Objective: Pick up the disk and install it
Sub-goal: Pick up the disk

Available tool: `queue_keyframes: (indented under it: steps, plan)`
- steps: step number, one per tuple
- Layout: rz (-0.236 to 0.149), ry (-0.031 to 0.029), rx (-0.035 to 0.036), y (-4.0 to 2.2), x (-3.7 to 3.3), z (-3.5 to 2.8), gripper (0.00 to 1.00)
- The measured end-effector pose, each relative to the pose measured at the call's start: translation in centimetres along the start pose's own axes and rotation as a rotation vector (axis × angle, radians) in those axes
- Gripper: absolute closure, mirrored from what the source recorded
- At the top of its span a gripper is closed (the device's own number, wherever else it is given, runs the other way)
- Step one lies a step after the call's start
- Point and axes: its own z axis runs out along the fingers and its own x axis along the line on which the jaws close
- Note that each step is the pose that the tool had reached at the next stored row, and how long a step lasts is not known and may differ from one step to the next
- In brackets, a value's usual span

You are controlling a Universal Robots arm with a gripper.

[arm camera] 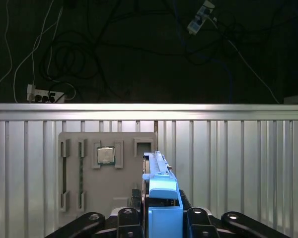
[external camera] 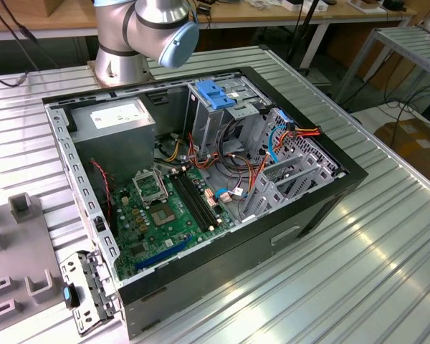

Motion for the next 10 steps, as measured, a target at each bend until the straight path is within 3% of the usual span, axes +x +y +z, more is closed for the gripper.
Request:
queue_keyframes:
  steps: [10]
  plan:
    - [0.0,-0.0006,-0.002,0.0,-0.04,-1.05,0.63]
